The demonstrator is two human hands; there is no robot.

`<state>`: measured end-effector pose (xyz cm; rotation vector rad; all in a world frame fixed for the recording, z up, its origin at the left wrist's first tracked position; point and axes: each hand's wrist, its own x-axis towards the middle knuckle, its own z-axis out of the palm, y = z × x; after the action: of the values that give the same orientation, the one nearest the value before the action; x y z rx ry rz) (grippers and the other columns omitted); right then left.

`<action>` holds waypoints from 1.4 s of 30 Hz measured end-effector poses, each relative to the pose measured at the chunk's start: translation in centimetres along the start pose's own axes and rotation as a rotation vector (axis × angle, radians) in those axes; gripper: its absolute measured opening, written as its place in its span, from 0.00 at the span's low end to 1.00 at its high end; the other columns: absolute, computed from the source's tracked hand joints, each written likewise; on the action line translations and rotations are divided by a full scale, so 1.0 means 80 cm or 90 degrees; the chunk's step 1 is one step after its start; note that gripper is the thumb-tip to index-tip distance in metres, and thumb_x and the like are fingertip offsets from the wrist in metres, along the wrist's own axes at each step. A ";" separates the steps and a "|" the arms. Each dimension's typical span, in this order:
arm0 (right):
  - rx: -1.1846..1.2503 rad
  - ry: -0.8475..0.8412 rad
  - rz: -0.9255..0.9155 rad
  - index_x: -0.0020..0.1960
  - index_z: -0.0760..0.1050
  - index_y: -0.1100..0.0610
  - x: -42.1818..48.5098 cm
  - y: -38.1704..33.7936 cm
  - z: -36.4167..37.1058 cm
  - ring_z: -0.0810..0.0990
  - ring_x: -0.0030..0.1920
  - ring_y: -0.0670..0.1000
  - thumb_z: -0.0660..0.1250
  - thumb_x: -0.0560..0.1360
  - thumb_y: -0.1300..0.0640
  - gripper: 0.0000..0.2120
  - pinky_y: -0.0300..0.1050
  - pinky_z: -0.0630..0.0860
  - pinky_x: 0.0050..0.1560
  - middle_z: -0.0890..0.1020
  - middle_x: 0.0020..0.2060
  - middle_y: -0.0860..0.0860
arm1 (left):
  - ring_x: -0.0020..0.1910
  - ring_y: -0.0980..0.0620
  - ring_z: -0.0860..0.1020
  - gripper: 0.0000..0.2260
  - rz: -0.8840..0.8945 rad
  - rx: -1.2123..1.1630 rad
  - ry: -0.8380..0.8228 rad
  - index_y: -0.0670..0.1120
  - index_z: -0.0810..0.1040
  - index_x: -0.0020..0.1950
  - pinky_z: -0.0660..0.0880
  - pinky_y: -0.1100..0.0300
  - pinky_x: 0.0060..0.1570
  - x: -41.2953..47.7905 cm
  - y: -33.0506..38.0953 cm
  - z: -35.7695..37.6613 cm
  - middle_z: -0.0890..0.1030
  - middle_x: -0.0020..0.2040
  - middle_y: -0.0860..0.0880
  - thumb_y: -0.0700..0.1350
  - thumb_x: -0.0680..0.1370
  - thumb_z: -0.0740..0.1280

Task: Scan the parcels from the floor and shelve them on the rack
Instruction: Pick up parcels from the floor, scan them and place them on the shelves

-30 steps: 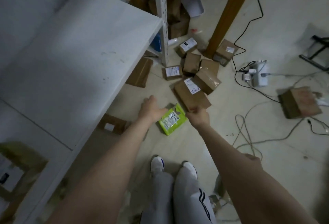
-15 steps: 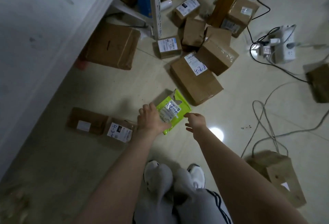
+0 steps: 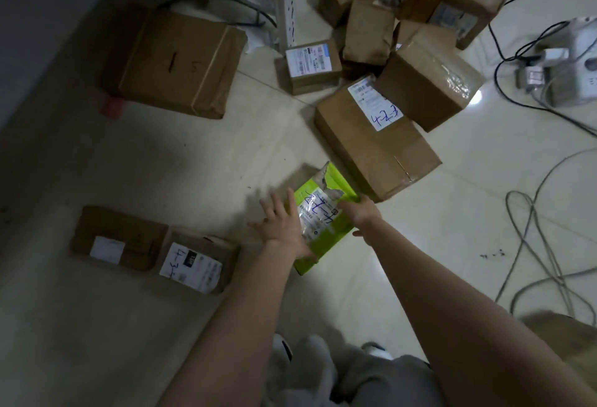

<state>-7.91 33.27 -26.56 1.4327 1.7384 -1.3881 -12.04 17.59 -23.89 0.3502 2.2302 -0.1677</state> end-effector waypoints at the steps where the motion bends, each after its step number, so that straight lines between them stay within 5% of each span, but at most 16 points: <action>1: 0.015 0.000 0.006 0.68 0.72 0.59 0.005 -0.001 -0.002 0.79 0.57 0.63 0.69 0.75 0.52 0.24 0.59 0.81 0.54 0.79 0.59 0.60 | 0.80 0.36 0.44 0.73 0.003 0.012 0.014 0.43 0.29 0.79 0.60 0.35 0.72 0.001 0.004 0.007 0.40 0.81 0.39 0.67 0.58 0.81; 5: 0.027 0.043 -0.015 0.62 0.77 0.59 -0.001 -0.005 -0.010 0.81 0.55 0.62 0.69 0.72 0.51 0.20 0.59 0.81 0.55 0.81 0.55 0.60 | 0.70 0.39 0.61 0.74 0.010 0.010 0.109 0.44 0.30 0.79 0.68 0.48 0.67 -0.002 0.013 0.025 0.56 0.75 0.38 0.69 0.55 0.80; 8: 0.083 0.073 -0.045 0.56 0.78 0.53 -0.028 -0.012 -0.019 0.81 0.54 0.60 0.69 0.66 0.48 0.20 0.59 0.80 0.55 0.82 0.51 0.57 | 0.68 0.39 0.61 0.75 0.011 -0.027 0.157 0.48 0.31 0.79 0.72 0.49 0.64 -0.020 0.006 0.005 0.55 0.73 0.38 0.68 0.51 0.81; 11: 0.184 0.104 -0.084 0.44 0.74 0.50 -0.074 -0.040 -0.041 0.82 0.48 0.58 0.68 0.73 0.57 0.03 0.57 0.82 0.51 0.81 0.44 0.53 | 0.70 0.37 0.60 0.74 0.037 -0.039 0.211 0.49 0.33 0.80 0.72 0.48 0.64 -0.063 -0.005 -0.048 0.53 0.74 0.37 0.68 0.52 0.80; 13: 0.262 0.105 -0.111 0.41 0.72 0.52 -0.122 -0.075 -0.063 0.80 0.43 0.57 0.66 0.75 0.61 0.07 0.53 0.80 0.45 0.79 0.40 0.53 | 0.70 0.37 0.60 0.74 0.044 -0.054 0.258 0.50 0.34 0.80 0.76 0.48 0.60 -0.104 -0.007 -0.098 0.53 0.74 0.38 0.68 0.51 0.80; 16: 0.370 0.142 -0.169 0.45 0.75 0.56 -0.205 -0.139 -0.107 0.78 0.39 0.53 0.67 0.74 0.63 0.04 0.52 0.78 0.41 0.78 0.36 0.50 | 0.69 0.38 0.60 0.72 0.047 -0.087 0.317 0.51 0.37 0.81 0.76 0.48 0.56 -0.170 0.004 -0.183 0.54 0.73 0.38 0.67 0.51 0.79; 20: 0.437 0.242 -0.253 0.53 0.78 0.53 -0.320 -0.218 -0.172 0.78 0.41 0.46 0.71 0.70 0.60 0.12 0.53 0.79 0.51 0.79 0.40 0.43 | 0.69 0.38 0.59 0.69 0.096 -0.160 0.372 0.51 0.41 0.82 0.74 0.46 0.57 -0.267 0.027 -0.296 0.56 0.73 0.39 0.68 0.51 0.75; 24: 0.548 0.253 -0.264 0.66 0.71 0.52 -0.434 -0.270 -0.239 0.81 0.54 0.52 0.74 0.71 0.59 0.26 0.49 0.81 0.47 0.74 0.62 0.49 | 0.69 0.37 0.58 0.68 0.161 -0.213 0.411 0.49 0.41 0.82 0.66 0.47 0.66 -0.365 0.043 -0.395 0.54 0.75 0.37 0.70 0.54 0.77; 27: 0.620 0.203 -0.280 0.74 0.65 0.53 -0.525 -0.292 -0.285 0.81 0.52 0.48 0.75 0.72 0.56 0.34 0.42 0.80 0.42 0.69 0.68 0.51 | 0.70 0.39 0.57 0.67 0.225 -0.239 0.441 0.51 0.40 0.82 0.66 0.49 0.66 -0.442 0.046 -0.463 0.54 0.75 0.37 0.68 0.56 0.78; 31: 0.678 0.144 -0.319 0.77 0.61 0.51 -0.640 -0.301 -0.322 0.79 0.63 0.53 0.77 0.62 0.48 0.47 0.45 0.79 0.47 0.76 0.66 0.51 | 0.70 0.41 0.57 0.66 0.306 -0.261 0.462 0.54 0.42 0.83 0.67 0.47 0.67 -0.550 0.040 -0.527 0.54 0.75 0.39 0.69 0.55 0.76; 36: 0.742 0.093 -0.365 0.78 0.60 0.52 -0.764 -0.294 -0.340 0.84 0.52 0.51 0.75 0.62 0.50 0.47 0.46 0.80 0.47 0.86 0.47 0.45 | 0.73 0.42 0.55 0.66 0.354 -0.252 0.467 0.57 0.41 0.82 0.68 0.48 0.67 -0.672 0.018 -0.567 0.53 0.76 0.43 0.66 0.55 0.79; 42: 0.707 0.036 -0.443 0.75 0.64 0.55 -0.873 -0.299 -0.331 0.85 0.47 0.47 0.72 0.66 0.54 0.39 0.41 0.80 0.35 0.82 0.55 0.53 | 0.72 0.42 0.56 0.63 0.377 -0.265 0.558 0.58 0.42 0.82 0.72 0.42 0.66 -0.790 -0.019 -0.582 0.54 0.76 0.44 0.67 0.53 0.72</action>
<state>-1.04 29.61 51.51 1.3270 1.5852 -3.0243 -9.01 15.08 54.53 0.9599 2.7722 0.9128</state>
